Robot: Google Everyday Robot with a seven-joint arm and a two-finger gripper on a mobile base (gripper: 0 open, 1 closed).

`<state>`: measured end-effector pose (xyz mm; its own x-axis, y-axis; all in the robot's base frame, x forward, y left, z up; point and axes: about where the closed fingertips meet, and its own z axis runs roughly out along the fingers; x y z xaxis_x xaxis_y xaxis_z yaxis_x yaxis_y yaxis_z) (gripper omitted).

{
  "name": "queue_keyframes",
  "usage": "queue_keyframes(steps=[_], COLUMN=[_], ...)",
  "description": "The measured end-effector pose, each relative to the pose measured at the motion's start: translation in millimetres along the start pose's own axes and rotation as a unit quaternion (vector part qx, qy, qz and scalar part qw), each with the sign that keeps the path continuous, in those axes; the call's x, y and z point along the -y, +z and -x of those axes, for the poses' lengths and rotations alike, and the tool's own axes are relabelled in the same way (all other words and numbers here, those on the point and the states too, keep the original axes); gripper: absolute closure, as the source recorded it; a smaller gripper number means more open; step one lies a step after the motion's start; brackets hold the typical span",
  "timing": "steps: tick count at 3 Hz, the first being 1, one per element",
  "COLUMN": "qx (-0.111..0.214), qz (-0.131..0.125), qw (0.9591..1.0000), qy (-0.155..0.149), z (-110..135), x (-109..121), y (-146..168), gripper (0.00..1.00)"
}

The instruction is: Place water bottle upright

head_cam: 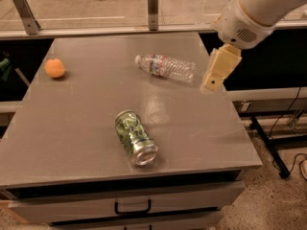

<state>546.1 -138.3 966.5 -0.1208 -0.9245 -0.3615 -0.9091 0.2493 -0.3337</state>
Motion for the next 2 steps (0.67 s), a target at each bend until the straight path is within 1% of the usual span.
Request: queue_keyframes(steps=[1,2], qx=[0.026,0.036], qz=[-0.017,-0.005], qw=[0.9994,0.9982], qy=[0.015,0.047], z=[42,73], x=[43,69], y=[45,92], gripper=[0.00,0.00])
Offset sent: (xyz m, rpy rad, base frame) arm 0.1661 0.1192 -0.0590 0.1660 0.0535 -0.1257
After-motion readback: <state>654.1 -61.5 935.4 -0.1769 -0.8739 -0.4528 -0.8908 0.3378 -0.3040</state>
